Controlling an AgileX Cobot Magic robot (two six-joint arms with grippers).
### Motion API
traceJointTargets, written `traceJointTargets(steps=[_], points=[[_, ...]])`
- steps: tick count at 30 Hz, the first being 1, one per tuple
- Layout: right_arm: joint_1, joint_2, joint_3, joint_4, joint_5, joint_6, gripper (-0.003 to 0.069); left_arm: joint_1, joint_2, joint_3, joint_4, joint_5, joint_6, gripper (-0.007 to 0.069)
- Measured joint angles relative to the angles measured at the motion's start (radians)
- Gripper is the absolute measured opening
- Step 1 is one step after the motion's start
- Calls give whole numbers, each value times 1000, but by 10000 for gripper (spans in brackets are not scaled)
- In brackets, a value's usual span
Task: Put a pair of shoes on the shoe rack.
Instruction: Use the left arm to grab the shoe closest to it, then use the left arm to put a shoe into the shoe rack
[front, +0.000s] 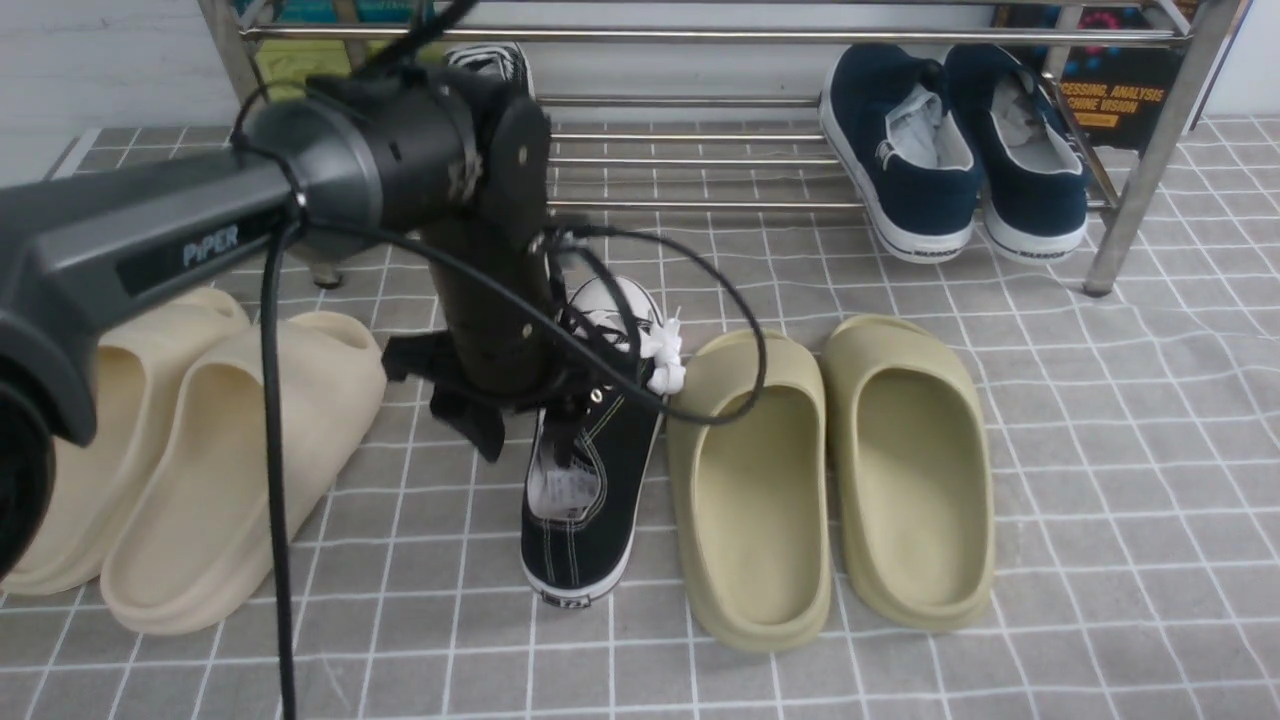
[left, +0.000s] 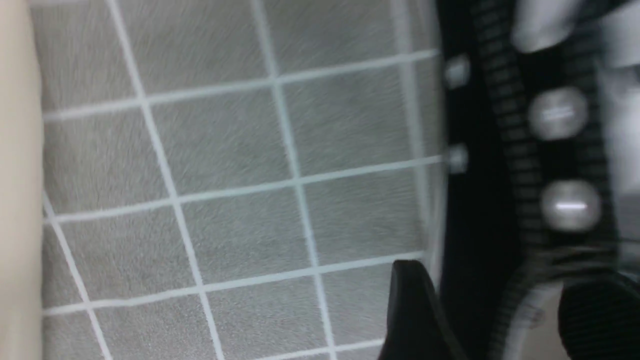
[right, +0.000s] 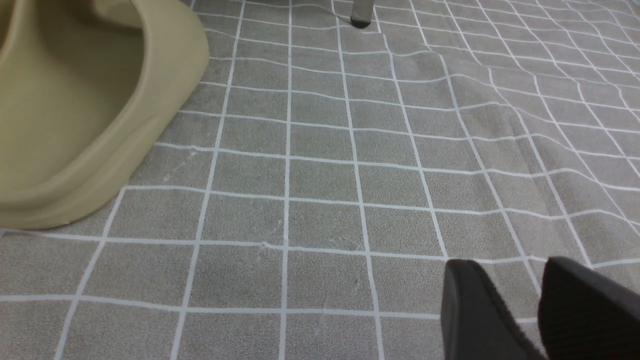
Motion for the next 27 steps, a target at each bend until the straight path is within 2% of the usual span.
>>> traceJointTargets(steps=[3,4,9,14,20,27], points=[[0,0,0,0,0,0,239,0,0,67,-12,-76,-4,372],[0,0,0,0,0,0,239,0,0,91,-18,-118,6,328],[0,0,0,0,0,0,239,0,-15,108,-20,-174,27,-3],[0,0,0,0,0,0,239,1,-73,23,-19,-126,30,-13],[0,0,0,0,0,0,239,4,-70,-205,-27,-49,27,-13],[0,0,0,0,0,0,239,52,64,-376,-28,-98,-60,-13]])
